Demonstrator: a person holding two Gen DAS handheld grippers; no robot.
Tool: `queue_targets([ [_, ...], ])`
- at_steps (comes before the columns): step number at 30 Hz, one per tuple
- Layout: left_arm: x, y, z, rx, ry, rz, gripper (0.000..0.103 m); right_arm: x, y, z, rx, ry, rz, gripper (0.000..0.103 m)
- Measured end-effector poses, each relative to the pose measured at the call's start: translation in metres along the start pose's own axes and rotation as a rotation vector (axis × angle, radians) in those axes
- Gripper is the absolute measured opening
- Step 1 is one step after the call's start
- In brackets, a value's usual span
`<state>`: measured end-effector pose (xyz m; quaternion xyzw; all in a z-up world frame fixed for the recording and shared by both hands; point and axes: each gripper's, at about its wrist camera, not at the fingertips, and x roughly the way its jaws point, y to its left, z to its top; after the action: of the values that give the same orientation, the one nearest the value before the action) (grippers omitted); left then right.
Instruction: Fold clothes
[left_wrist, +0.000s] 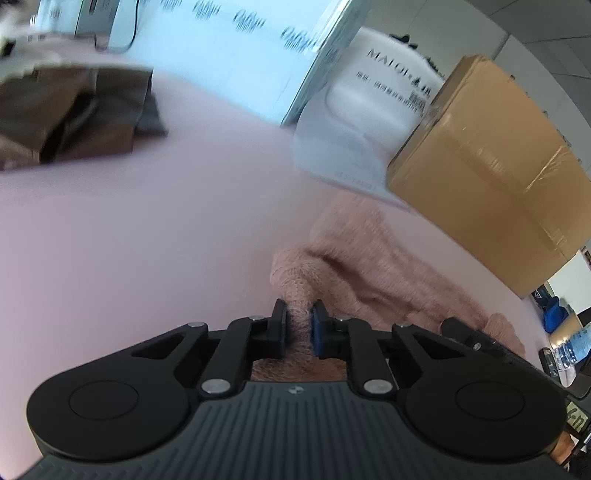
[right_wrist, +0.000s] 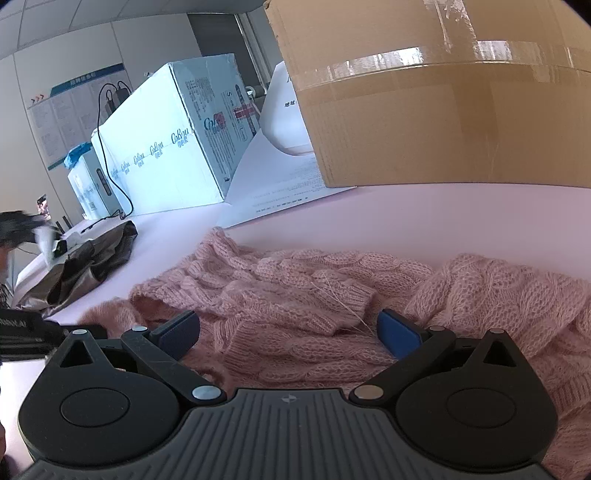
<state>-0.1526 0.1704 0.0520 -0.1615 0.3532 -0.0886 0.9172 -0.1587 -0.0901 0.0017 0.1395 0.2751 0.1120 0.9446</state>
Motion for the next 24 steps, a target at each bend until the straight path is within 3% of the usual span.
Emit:
queue_targets([
  [6,-0.006,-0.037,0.001,0.1,-0.043,-0.053,0.011,-0.002,0.003,0.001,-0.014,-0.009,-0.01,0.103],
  [12,-0.004,-0.07,-0.003,0.159,-0.071,-0.09,0.011,-0.022,0.015,0.004,-0.109,-0.126,-0.067,0.103],
  [14,-0.004,-0.081,-0.004,0.179,-0.075,-0.093,0.011,-0.033,0.015,0.01,-0.1,-0.173,-0.078,0.103],
  [24,-0.008,-0.116,-0.012,0.265,-0.071,-0.172,0.011,-0.063,0.004,0.039,-0.06,-0.239,-0.117,0.103],
])
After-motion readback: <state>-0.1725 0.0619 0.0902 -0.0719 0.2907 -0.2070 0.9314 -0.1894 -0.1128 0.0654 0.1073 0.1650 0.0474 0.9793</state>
